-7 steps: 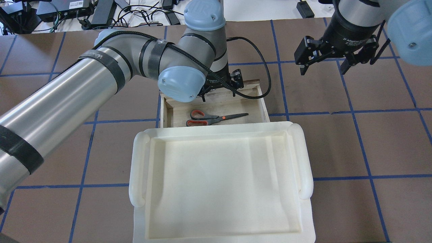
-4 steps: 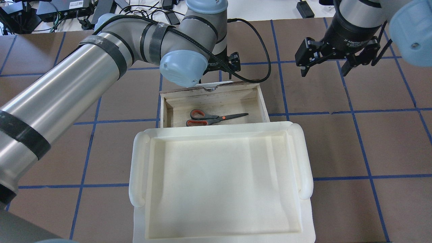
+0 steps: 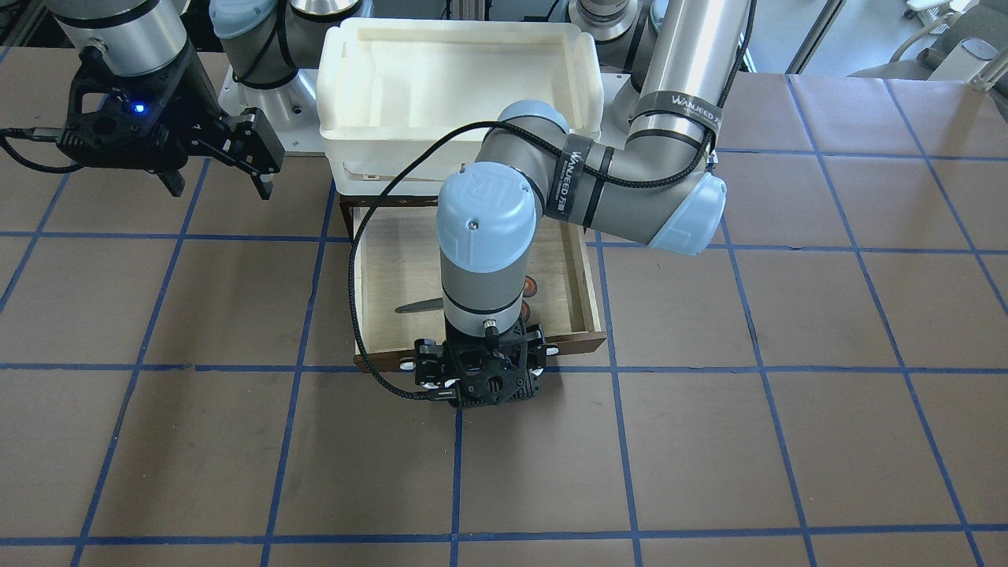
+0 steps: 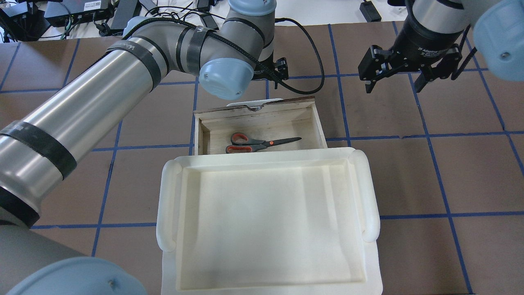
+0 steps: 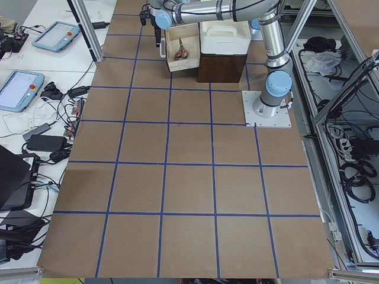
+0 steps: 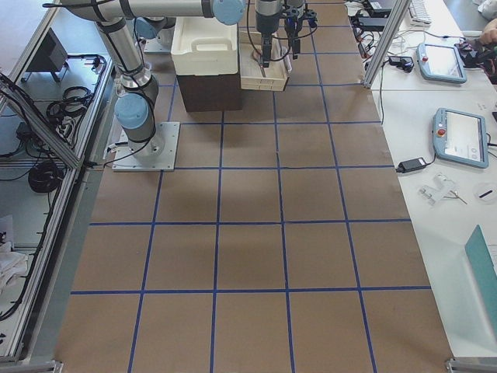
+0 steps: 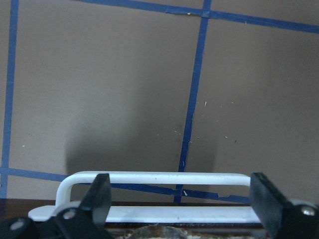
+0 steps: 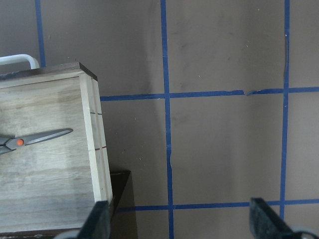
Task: Put scissors in drawer and close it
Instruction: 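Lift the left gripper and move it above the drawer front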
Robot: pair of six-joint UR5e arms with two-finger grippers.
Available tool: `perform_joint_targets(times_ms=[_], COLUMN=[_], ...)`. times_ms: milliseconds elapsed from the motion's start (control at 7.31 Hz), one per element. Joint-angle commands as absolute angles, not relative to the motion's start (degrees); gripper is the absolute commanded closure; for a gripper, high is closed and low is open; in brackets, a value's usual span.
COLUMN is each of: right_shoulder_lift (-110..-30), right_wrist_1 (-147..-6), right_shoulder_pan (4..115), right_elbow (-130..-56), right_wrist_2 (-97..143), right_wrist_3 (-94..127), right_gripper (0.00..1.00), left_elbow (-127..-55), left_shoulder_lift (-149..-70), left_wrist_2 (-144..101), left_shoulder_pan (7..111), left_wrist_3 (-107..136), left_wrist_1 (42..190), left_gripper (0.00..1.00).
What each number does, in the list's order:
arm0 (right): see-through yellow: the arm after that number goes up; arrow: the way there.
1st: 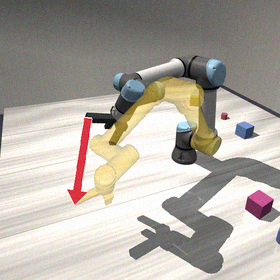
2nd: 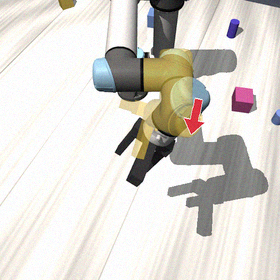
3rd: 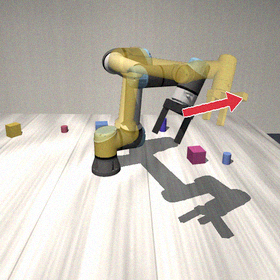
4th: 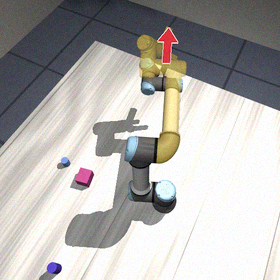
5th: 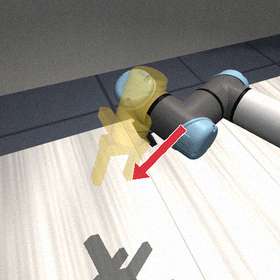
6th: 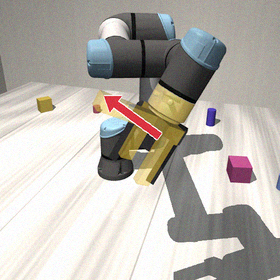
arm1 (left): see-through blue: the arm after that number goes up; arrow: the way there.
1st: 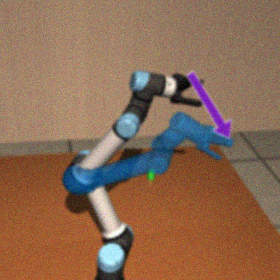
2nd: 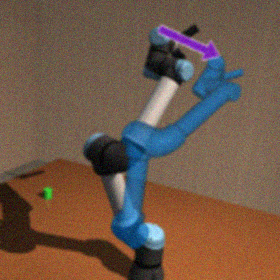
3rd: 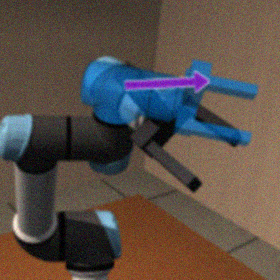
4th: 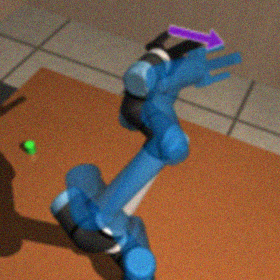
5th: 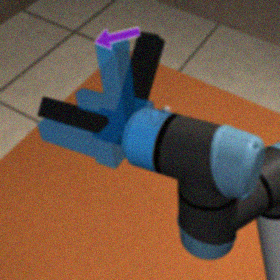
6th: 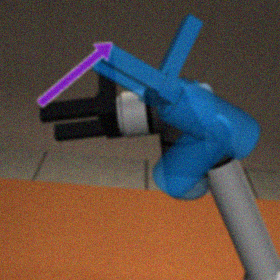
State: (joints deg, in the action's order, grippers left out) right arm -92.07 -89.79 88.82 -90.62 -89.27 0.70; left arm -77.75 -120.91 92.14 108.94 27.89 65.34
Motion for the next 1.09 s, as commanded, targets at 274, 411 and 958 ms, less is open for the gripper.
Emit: perform_joint_targets(times_ms=[274, 411, 958], right_shoulder_lift=[-92.37, -92.37, -92.37], right_wrist_1=[-89.21, -89.21, -89.21], right_shoulder_pan=[88.86, 88.86, 88.86], right_elbow=[-90.97, -91.05, -91.14], right_wrist_2=[-89.30, -89.30, -89.30], right_wrist_3=[0.62, 0.62, 0.35], right_gripper=[0.00, 0.00, 0.00], left_elbow=[-76.46, -76.46, -76.46], left_shoulder_lift=[-125.50, -126.46, -128.49], left_wrist_2=[93.60, 93.52, 91.41], left_shoulder_pan=[108.28, 108.19, 107.14], left_wrist_3=[26.28, 26.19, 26.98], left_wrist_1=[64.69, 64.69, 65.04], left_gripper=[0.00, 0.00, 0.03])
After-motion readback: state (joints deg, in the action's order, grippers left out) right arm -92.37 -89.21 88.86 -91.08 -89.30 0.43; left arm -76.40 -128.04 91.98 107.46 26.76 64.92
